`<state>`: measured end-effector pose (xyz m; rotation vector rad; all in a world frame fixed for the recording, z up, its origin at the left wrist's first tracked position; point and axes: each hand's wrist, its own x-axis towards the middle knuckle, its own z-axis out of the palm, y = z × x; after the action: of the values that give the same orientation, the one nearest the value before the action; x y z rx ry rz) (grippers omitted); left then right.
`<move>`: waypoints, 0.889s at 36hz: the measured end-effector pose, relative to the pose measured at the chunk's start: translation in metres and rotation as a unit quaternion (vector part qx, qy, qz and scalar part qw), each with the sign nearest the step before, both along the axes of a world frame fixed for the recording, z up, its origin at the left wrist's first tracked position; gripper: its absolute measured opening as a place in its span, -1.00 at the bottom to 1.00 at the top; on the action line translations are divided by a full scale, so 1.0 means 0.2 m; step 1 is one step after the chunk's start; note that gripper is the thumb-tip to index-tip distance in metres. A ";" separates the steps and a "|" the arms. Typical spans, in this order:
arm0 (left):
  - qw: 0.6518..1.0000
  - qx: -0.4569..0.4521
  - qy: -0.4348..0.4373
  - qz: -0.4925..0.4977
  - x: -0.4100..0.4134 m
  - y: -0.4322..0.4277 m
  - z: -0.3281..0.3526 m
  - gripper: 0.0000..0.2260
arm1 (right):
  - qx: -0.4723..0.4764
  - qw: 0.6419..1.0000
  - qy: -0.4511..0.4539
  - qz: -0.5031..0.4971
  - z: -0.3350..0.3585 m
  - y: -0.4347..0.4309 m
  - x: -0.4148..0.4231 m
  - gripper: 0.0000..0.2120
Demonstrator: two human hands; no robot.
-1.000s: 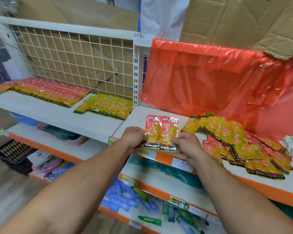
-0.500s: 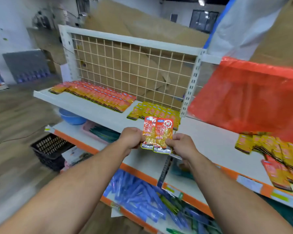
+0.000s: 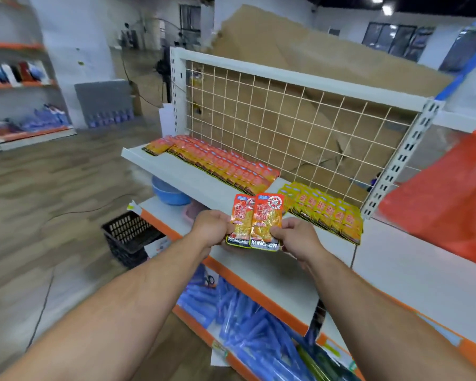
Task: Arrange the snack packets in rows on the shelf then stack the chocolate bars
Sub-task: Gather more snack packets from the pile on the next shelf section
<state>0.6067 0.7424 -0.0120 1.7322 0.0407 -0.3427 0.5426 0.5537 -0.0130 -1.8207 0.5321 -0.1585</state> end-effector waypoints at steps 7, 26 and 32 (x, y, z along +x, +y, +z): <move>0.999 0.008 0.000 0.042 0.31 0.09 0.00 -0.82 | 0.005 0.999 -0.006 0.043 -0.05 0.06 0.38 -0.59; 0.993 0.035 -0.007 0.110 1.25 0.22 0.03 -0.85 | 0.028 0.990 -0.028 0.133 -0.05 0.15 1.46 -0.58; 0.993 0.038 -0.006 0.111 1.46 0.31 0.01 -0.84 | 0.029 0.989 -0.018 0.144 -0.07 0.24 1.69 -0.60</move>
<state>0.8996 0.8046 -0.0107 1.7842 0.2380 -0.1678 0.8800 0.6008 -0.0276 -1.8129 0.2399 0.0208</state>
